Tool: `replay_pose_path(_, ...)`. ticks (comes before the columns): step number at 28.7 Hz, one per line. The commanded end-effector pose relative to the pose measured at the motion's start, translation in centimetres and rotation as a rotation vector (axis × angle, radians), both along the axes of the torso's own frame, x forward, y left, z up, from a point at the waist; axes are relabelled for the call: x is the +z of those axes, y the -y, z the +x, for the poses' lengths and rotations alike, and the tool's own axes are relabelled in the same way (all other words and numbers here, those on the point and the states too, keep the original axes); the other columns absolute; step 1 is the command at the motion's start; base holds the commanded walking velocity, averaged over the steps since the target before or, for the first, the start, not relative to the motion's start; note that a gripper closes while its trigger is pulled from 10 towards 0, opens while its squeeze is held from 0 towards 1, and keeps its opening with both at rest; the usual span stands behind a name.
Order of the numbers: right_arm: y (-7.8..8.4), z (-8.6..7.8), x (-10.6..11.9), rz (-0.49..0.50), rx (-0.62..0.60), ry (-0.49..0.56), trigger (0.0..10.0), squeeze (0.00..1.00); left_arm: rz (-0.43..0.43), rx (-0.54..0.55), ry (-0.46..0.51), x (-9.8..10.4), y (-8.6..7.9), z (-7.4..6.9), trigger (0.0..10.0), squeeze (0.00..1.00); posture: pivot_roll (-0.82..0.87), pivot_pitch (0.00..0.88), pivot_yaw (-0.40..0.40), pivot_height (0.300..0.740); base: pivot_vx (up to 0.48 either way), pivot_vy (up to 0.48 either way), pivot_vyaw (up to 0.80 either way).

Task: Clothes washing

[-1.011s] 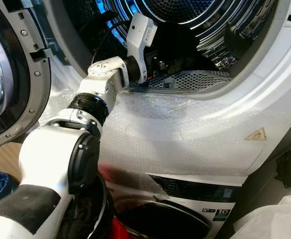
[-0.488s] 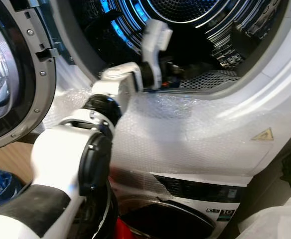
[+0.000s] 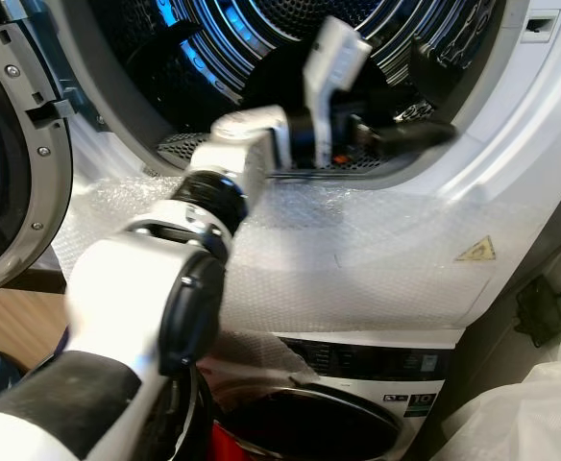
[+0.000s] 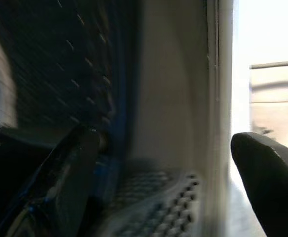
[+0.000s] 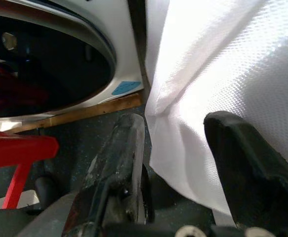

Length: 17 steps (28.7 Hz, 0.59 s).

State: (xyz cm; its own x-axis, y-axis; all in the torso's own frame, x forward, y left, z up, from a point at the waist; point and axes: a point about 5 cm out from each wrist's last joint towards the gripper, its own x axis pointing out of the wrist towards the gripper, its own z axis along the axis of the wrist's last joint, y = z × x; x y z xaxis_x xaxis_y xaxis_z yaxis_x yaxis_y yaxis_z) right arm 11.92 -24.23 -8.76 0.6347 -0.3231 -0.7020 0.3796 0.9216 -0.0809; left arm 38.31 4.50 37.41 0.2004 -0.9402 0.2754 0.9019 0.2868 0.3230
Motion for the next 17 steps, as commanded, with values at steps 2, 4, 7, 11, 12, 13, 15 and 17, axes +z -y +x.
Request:
replay_pose_path(2,-1.2,0.7,-0.2,0.032,0.016,-0.016,10.0,0.00,-0.027,0.018,0.244,2.2,-1.5,-1.1,10.0,0.00,-0.07,0.000,0.093,0.740,0.000,0.000,0.00)
replay_pose_path(4,-1.8,1.5,-0.2,0.045,0.037,-0.017,10.0,0.00,-0.048,0.036,0.326,2.3,-1.8,-1.9,10.0,0.00,-0.01,0.000,0.089,0.740,0.000,0.000,0.00)
replay_pose_path(7,-2.7,2.8,-0.1,0.061,0.072,-0.017,10.0,0.00,-0.048,0.037,0.400,1.3,-1.6,-3.6,10.0,0.00,0.03,0.000,0.088,0.740,0.000,0.000,0.00)
replay_pose_path(11,-3.7,4.2,0.2,0.074,0.094,-0.005,10.0,0.00,-0.094,0.097,0.398,-1.1,-1.0,-5.0,10.0,0.00,0.08,0.000,0.092,0.740,0.000,0.000,0.00)
replay_pose_path(12,-4.0,4.5,0.3,0.078,0.099,0.001,10.0,0.00,-0.100,0.127,0.391,-2.2,-0.9,-5.5,10.0,0.00,0.09,0.000,0.095,0.740,0.000,0.000,0.00)
replay_pose_path(13,-4.3,5.1,0.5,0.082,0.099,0.014,10.0,0.00,-0.135,0.204,0.380,-3.9,-1.1,-6.5,10.0,0.00,0.11,0.000,0.094,0.740,0.000,0.000,0.00)
replay_pose_path(15,-4.5,5.5,0.6,0.083,0.099,0.020,10.0,0.00,-0.186,0.288,0.365,-4.5,-1.5,-7.2,10.0,0.00,0.13,0.000,0.093,0.740,0.000,0.000,0.00)
replay_pose_path(17,-4.7,5.6,0.6,0.084,0.109,0.017,10.0,0.00,-0.233,0.387,0.348,-4.4,-2.0,-7.8,10.0,0.00,0.15,0.000,0.091,0.740,0.000,0.000,0.00)
